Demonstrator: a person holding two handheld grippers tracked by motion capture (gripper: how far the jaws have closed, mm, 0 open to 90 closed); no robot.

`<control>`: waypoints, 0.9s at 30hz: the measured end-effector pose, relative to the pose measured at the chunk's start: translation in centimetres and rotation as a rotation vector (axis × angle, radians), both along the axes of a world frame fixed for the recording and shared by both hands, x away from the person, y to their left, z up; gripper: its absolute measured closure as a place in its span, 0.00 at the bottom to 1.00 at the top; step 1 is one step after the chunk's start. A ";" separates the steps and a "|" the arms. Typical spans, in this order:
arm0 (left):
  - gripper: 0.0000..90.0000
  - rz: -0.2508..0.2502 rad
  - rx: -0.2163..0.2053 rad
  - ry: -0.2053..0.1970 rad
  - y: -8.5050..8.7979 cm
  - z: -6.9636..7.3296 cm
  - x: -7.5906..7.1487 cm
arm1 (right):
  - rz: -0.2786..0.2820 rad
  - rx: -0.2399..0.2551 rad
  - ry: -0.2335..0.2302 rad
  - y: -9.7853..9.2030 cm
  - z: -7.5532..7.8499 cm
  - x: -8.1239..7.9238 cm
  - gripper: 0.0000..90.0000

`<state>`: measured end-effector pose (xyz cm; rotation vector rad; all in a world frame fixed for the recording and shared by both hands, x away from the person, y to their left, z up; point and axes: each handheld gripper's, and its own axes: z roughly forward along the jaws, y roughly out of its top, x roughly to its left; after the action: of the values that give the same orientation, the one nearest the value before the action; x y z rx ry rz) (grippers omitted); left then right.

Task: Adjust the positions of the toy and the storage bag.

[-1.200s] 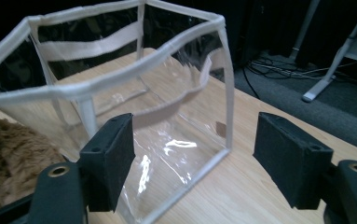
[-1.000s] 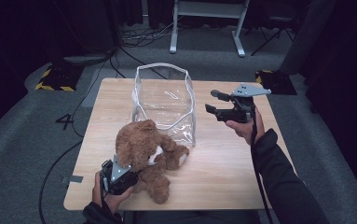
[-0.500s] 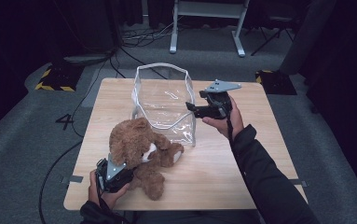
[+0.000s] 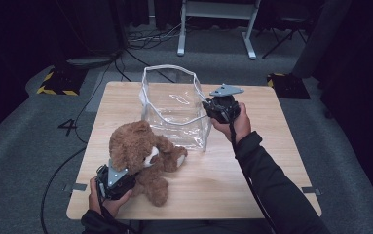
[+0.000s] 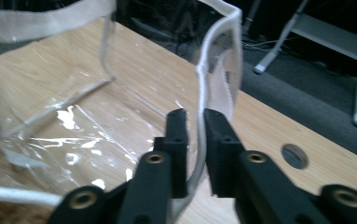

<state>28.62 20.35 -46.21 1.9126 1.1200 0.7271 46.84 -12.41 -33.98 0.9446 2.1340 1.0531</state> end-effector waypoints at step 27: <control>0.64 0.061 -0.025 -0.002 0.8 0.2 4.2 | -0.204 0.002 -0.024 -14.3 0.1 -1.6 0.98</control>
<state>32.81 21.14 -45.98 1.8635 1.1856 0.7443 45.26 -26.69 -33.92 1.1181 1.9690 0.9599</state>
